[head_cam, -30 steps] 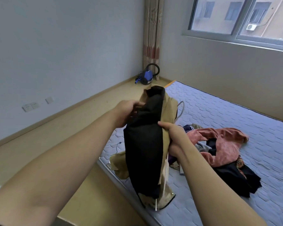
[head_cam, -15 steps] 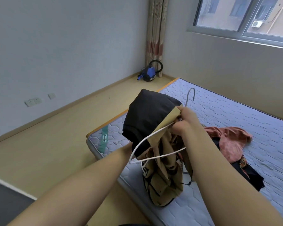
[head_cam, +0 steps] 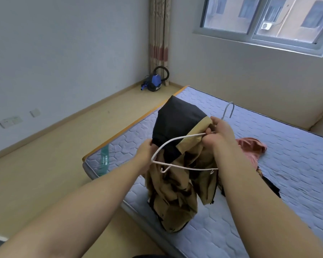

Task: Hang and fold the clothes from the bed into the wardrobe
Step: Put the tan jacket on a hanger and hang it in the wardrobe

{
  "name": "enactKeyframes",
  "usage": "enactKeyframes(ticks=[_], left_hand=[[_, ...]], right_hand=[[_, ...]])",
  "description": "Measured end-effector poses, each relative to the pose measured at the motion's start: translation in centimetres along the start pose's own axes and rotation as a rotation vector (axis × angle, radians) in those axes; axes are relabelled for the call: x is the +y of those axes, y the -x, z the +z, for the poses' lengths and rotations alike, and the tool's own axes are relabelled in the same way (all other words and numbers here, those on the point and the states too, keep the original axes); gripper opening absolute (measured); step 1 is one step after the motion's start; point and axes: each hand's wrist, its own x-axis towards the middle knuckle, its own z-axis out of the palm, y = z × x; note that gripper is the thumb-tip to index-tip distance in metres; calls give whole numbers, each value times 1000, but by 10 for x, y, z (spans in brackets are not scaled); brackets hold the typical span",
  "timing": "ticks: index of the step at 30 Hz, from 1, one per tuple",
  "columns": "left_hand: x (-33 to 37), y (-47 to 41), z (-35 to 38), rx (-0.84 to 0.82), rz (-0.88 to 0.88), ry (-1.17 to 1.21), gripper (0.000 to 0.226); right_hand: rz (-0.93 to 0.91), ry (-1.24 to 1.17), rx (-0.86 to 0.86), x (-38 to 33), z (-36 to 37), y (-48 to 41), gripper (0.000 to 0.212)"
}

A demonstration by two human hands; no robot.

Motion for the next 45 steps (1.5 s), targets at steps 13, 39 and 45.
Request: enactKeyframes(ticks=[13,39,45], left_hand=[[98,-16,-18,40,57,-273,21],[90,10,-19,-208,534,-699,41],[31,1,-22,69,514,-645,28]], right_hand=[[-22,-41,-74,-39,-45,-14,50],[-672,1409,-623,49,-22,-6,16],[-714,1245,-352,49,-8,-12,25]])
